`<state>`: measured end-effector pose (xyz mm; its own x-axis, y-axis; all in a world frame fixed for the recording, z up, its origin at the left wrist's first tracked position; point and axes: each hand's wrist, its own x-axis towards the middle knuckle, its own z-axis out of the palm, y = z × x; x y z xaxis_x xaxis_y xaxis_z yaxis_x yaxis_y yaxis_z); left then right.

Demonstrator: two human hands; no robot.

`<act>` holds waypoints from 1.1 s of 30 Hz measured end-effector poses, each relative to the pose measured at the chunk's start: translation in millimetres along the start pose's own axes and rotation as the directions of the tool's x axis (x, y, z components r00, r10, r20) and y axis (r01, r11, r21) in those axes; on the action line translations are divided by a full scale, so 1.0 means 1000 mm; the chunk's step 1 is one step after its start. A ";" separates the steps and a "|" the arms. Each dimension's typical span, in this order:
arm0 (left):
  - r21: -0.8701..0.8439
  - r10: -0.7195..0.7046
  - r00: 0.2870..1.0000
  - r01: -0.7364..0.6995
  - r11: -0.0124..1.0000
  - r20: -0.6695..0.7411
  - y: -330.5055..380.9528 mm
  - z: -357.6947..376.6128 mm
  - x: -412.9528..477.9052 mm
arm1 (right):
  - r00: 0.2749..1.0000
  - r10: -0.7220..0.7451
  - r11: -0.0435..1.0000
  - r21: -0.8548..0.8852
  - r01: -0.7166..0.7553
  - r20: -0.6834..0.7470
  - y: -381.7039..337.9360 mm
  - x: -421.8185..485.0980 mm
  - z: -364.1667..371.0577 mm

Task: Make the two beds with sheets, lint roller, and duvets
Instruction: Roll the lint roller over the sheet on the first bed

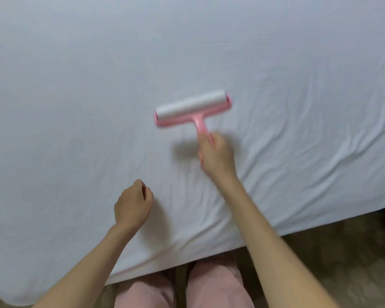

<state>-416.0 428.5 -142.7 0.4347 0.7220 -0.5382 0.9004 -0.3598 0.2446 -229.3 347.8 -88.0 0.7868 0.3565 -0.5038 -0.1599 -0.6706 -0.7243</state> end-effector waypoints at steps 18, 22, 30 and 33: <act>0.027 0.086 0.992 -0.088 0.996 0.093 0.114 0.039 -0.018 | 0.907 0.394 0.916 -0.141 -0.375 0.148 0.146 -0.145 -0.161; 0.027 0.142 0.984 -0.146 0.989 0.106 0.149 0.051 -0.019 | 0.992 0.106 0.993 0.038 -0.109 0.068 0.076 -0.008 -0.157; 0.061 0.224 0.973 -0.228 0.972 0.058 0.181 0.061 -0.003 | 0.982 0.188 0.979 -0.079 -0.188 -0.008 0.107 0.104 -0.173; 0.109 0.216 0.970 -0.227 0.968 0.110 0.182 0.064 0.001 | 0.955 0.296 0.952 -0.080 -0.294 0.010 0.165 0.007 -0.184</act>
<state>-252.8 325.3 -150.4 0.6140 0.5578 -0.5584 0.7707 -0.5765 0.2716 -140.9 120.0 -124.6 0.6985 0.1485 -0.7000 -0.3363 -0.7954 -0.5042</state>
